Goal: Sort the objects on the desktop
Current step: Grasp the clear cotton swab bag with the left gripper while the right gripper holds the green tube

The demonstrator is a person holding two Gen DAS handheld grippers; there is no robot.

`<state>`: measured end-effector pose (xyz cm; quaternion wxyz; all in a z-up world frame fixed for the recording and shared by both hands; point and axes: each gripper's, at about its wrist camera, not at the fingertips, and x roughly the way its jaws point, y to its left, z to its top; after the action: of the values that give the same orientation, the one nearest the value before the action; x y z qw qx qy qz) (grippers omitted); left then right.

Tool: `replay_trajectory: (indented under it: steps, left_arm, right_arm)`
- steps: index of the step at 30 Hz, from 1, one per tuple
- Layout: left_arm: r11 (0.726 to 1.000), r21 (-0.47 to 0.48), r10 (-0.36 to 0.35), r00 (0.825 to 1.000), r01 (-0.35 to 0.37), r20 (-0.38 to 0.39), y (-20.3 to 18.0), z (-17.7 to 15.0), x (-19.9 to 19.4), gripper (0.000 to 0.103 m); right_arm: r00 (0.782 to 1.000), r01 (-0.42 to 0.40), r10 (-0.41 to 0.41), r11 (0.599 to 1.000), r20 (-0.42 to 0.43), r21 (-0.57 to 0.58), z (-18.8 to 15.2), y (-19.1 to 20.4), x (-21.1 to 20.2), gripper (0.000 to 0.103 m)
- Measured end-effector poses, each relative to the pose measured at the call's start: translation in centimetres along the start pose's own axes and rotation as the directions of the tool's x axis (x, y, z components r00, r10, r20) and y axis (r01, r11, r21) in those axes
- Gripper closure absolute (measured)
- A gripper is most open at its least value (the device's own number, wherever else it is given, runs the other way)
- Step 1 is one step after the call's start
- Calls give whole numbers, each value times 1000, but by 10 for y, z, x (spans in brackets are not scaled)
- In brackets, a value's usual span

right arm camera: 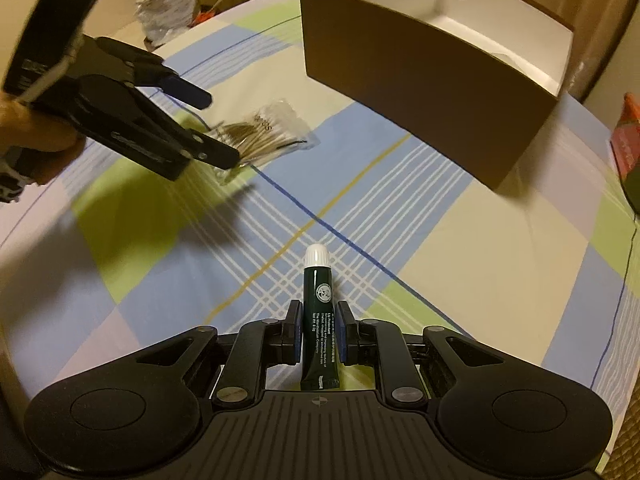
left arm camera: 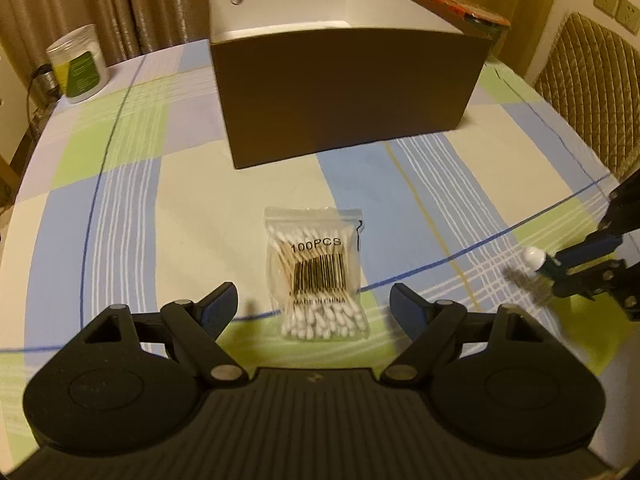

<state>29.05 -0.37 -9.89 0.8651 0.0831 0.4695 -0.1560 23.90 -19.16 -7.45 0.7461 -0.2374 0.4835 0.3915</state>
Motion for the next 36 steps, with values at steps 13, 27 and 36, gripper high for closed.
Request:
replay_trajectory:
  steps: [13, 27, 36]
  left_arm:
    - [995, 97, -3, 998, 9, -69, -7, 14, 36, 25]
    - [997, 79, -1, 998, 6, -58, -7, 12, 39, 27]
    - [998, 68, 9, 999, -7, -40, -3, 10, 35, 40]
  right_arm:
    - [999, 37, -38, 998, 17, 40, -2, -4, -7, 88]
    - [999, 47, -48, 998, 17, 37, 2, -5, -5, 88]
    - [998, 56, -57, 997, 18, 44, 0, -6, -5, 88]
